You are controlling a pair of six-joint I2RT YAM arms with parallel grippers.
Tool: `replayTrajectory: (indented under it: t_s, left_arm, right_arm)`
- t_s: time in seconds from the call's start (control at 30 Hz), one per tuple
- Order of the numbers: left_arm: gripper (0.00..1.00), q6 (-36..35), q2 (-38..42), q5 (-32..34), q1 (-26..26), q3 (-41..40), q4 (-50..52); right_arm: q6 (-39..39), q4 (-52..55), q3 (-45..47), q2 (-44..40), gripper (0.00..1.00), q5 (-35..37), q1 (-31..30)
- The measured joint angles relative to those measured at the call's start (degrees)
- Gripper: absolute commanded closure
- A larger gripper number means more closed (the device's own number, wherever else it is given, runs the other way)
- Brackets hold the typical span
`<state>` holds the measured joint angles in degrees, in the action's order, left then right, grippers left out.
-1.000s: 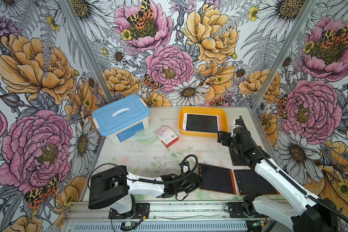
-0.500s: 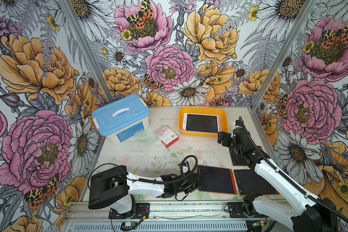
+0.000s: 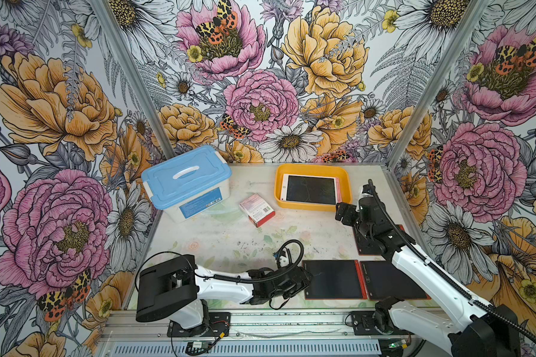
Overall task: Take out the writing tablet from the storage box
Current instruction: Place the writing tablet at the center of the board.
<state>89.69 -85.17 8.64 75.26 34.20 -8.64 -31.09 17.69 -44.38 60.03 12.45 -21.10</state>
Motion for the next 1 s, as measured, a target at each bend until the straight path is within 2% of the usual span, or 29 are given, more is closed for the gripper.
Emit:
replayTrajectory:
  t_s: [0.23, 0.37, 0.57, 0.7, 0.83, 1.0]
  left_arm:
    - [0.42, 0.20, 0.92, 0.98, 0.00, 0.00, 1.44]
    - [0.38, -0.81, 4.87, 3.87, 0.00, 0.33, 5.27]
    - [0.22, -9.27, 12.98, 10.01, -0.92, 8.13, 16.65]
    - [0.12, -19.61, 15.19, 11.85, -6.97, 17.07, 23.50]
    - [0.07, -29.38, 15.21, 11.45, -17.22, 23.85, 28.02]
    - [0.01, -38.29, 10.03, 8.59, -27.82, 31.01, 31.47]
  right_arm:
    - [0.00, -0.02, 0.00, 0.28, 0.10, 0.09, 0.00]
    - [0.02, -0.04, -0.02, 0.87, 0.09, 1.07, 0.00]
    - [0.39, 0.04, -1.68, 4.55, 0.08, 3.06, 0.02]
    - [1.11, -0.04, -6.45, 9.97, 0.08, 4.02, 0.46]
    - [2.05, -0.42, -12.22, 16.17, 0.08, 4.02, 2.16]
    - [2.93, -0.37, -17.92, 22.51, 0.08, 3.65, 5.14]
